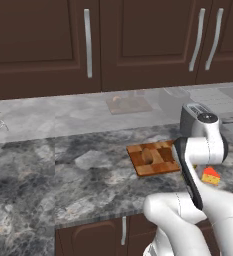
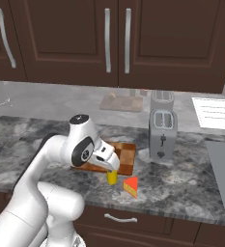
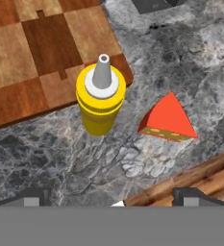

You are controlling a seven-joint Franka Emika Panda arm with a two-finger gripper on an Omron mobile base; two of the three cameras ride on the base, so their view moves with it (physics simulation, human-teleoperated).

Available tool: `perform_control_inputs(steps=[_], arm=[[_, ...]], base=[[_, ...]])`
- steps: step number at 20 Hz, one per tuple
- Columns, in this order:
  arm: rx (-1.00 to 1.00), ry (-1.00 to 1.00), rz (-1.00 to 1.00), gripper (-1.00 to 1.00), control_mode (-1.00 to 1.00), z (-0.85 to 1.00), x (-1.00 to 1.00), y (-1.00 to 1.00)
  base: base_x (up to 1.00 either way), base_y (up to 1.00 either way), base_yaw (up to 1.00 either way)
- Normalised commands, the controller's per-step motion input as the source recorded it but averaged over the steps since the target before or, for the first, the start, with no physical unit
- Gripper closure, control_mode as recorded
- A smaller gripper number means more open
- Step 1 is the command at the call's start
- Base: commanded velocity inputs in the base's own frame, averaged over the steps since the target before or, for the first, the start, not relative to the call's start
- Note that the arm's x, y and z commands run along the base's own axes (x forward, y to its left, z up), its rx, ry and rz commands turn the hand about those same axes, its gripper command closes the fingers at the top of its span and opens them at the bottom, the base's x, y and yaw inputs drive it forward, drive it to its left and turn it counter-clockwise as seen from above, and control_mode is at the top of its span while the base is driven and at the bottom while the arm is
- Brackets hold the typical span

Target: Retrieve the reheated potato from the microwave, then place the potato, cheese, and condiment on the cutting board.

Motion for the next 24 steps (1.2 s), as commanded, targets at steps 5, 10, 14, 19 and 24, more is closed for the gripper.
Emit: perform_control_inputs(steps=[5, 10, 14, 19, 24], arm=[[0.13, -0.06, 0.04, -1.00, -1.00, -0.11, 0.18, 0.00], [0.07, -0.05, 0.02, -1.00, -1.00, -0.02, 0.27, -0.01], [0.01, -0.01, 0.02, -1.00, -1.00, -0.03, 0.14, -0.08], [0.00, 0.00, 0.04, -1.00, -1.00, -0.07, 0.09, -0.11], [0.00, -0.03, 0.05, -1.00, -1.00, -0.12, 0.10, -0.10]], base=[[0.00, 0.00, 0.00], [0.00, 0.00, 0.00], [0.00, 0.00, 0.00], [0.00, 0.00, 0.00], [0.00, 0.00, 0.00]])
